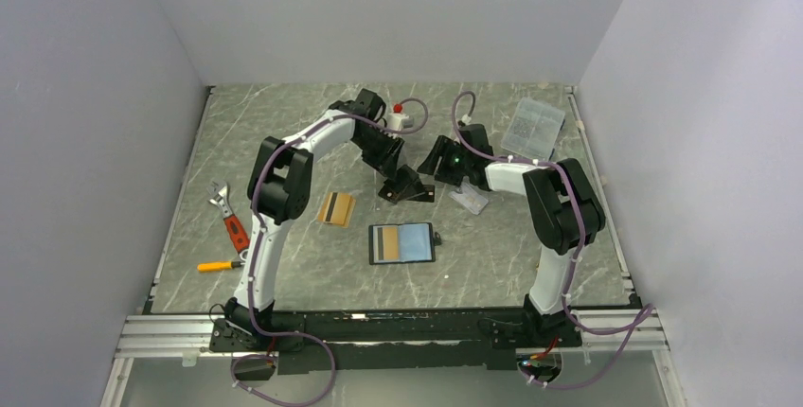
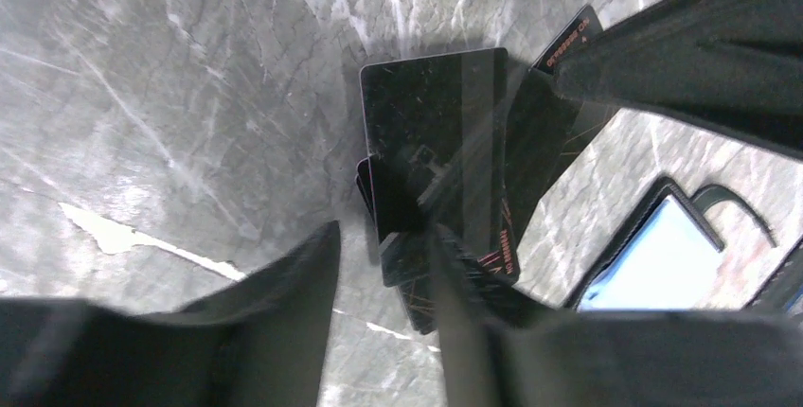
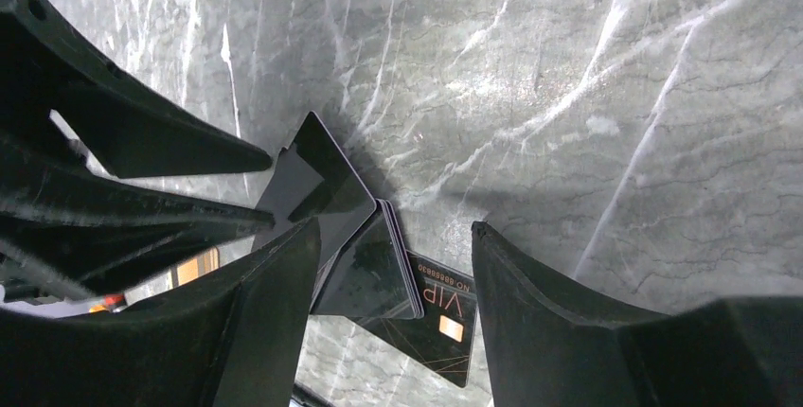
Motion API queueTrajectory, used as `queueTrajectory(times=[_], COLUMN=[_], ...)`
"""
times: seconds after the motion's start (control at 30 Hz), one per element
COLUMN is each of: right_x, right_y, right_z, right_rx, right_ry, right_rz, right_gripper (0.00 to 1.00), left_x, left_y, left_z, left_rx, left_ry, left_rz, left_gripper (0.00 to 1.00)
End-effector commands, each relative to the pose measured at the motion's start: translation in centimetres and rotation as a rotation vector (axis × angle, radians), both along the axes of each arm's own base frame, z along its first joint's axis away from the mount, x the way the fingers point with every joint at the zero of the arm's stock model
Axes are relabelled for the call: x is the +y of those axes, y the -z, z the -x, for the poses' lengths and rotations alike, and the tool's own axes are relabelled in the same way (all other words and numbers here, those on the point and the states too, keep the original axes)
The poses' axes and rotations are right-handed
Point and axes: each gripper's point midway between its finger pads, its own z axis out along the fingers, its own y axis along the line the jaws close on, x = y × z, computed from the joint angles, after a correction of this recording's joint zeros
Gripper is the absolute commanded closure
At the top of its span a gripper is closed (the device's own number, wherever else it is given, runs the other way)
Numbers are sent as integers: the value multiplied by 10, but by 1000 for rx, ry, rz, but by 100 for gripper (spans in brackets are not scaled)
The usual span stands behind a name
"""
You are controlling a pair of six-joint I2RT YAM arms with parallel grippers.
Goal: Put the credit cards into the card holder
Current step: Pick up the credit card from the center of the board.
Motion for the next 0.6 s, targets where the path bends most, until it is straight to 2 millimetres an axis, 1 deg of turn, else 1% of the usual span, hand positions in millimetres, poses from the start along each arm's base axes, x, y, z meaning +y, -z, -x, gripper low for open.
queueTrajectory(times=[0.0,0.03,0.13,0.2,0.47,0.57], right_x=[3,4,9,12,21,24], right_y=[-9,-9,-9,-8,-7,-4], right_z=[-6,-6,-8,-10,-17,-16], right_rx=[-39,-41,-47,-53,-51,-38], right_ry=[2,2,-10,-20,-35,-39], right_rz=[-50,-57,-79,-96,-189,-224], right_gripper=[38,39,39,40,42,44], left_x=[-5,-5,-2,-1,-2,-1], left_y=[13,15,22,23,20,20], left_z=[5,6,9,9,7,9], left_rx=[24,27,35,32,12,15], left_ry=[25,25,29,30,31,28], left_rz=[5,3,-6,-6,3,6], left_gripper=[64,70,81,86,89,90])
